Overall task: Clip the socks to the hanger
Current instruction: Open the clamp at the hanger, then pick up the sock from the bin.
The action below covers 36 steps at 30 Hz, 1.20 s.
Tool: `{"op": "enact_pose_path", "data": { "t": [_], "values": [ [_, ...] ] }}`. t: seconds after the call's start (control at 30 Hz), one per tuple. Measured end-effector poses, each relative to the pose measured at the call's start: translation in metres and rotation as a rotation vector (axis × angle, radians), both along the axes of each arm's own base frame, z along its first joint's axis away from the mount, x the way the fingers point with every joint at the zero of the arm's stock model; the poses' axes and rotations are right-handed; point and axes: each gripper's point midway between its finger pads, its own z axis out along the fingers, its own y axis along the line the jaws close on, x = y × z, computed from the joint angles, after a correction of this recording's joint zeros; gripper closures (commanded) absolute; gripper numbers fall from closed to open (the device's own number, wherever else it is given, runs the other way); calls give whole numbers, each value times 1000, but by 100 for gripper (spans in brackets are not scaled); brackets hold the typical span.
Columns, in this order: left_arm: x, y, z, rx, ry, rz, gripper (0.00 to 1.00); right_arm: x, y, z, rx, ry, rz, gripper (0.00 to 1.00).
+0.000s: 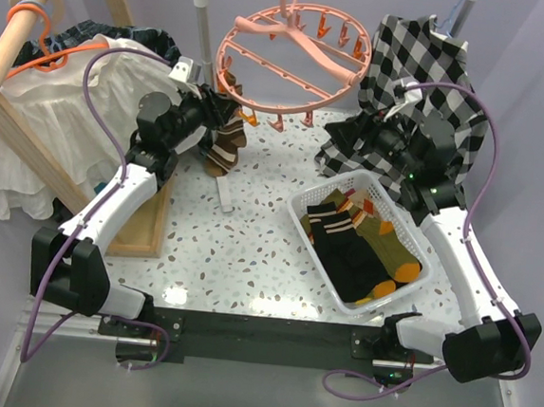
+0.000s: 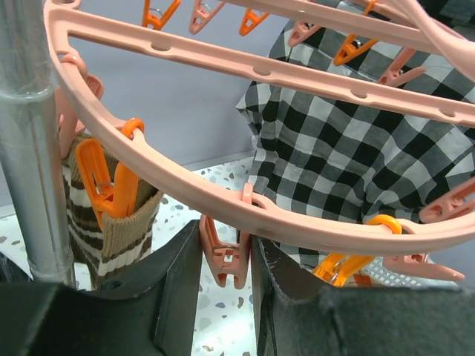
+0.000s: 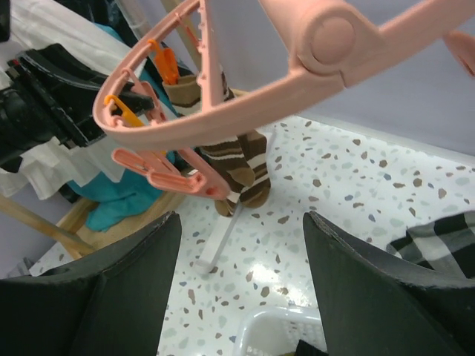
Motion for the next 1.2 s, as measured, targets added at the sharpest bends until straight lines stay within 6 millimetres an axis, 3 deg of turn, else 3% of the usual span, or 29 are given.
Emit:
{"op": "enact_pose_path", "data": {
  "t": [0.17,0.37,0.6,0.77,1.0,1.2],
  "values": [
    [0,-1,-8,16,36,36,100,-7,-10,-37,-44,83,-47,30],
    [-7,-18,-14,60,85,91,100,-21,-28,-96,-144,233,-114,30],
    [-15,-23,-9,82,125,176,100,-36,-45,-150,-271,386,-151,30],
    [-22,-32,-3,85,154,205,100,-40,-47,-189,-351,506,-146,34],
    [-27,-33,-3,84,198,250,100,-53,-32,-246,-496,640,-111,40],
    [-29,-30,-4,90,219,282,100,-59,-39,-276,-578,691,-153,43]
  ]
}}
